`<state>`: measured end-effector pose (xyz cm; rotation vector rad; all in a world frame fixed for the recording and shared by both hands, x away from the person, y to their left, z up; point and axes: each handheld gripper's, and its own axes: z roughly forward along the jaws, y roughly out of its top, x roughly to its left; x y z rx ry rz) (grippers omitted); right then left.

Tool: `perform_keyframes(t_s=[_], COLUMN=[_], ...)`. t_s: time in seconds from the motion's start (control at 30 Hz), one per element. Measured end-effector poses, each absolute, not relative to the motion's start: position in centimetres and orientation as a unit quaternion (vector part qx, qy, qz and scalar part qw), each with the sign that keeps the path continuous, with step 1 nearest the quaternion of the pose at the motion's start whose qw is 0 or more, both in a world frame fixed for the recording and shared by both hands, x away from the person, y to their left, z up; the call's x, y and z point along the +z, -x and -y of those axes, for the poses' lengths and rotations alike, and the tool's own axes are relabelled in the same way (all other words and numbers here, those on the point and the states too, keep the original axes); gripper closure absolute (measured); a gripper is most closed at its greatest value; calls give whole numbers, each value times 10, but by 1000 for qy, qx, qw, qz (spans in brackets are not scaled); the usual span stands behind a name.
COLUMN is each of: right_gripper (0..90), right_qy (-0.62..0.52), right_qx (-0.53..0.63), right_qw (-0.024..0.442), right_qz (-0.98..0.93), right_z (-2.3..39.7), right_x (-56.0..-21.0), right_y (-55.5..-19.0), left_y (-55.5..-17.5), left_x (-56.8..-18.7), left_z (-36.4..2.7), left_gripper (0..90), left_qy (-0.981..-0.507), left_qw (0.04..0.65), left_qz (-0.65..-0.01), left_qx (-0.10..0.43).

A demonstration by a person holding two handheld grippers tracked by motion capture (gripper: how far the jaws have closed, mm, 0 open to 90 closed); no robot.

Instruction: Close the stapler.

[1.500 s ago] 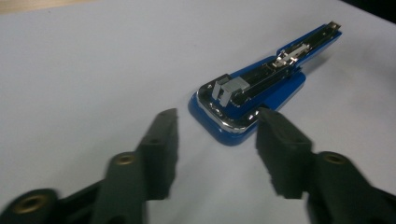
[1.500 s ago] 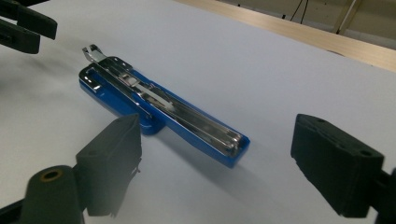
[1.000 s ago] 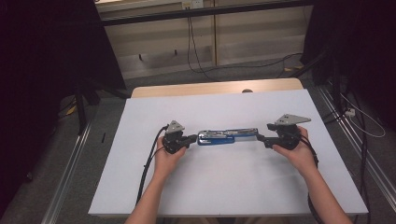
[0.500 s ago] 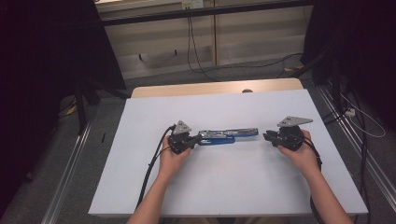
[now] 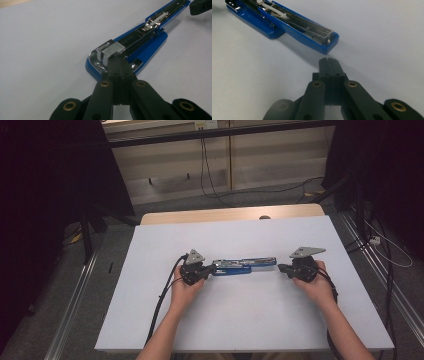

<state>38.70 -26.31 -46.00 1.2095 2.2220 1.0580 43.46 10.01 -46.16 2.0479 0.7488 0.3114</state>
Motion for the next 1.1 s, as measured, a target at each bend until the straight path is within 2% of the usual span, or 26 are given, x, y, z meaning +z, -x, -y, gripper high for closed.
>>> perform_keyframes(t_s=[0.43, 1.1], right_gripper=[900, 900], right_qy=[-417, -403], right_qx=[371, 406], right_qw=[200, 206], right_qz=[-806, -794], right_z=[251, 244], right_x=[-466, -455], right_y=[-394, -395], left_y=[-435, -434], left_x=[-462, -462], left_z=[-100, -101], left_gripper=[900, 900], left_qy=[-831, -830], left_qw=[451, 450], left_qz=[-298, -304], left_qx=[129, 128])
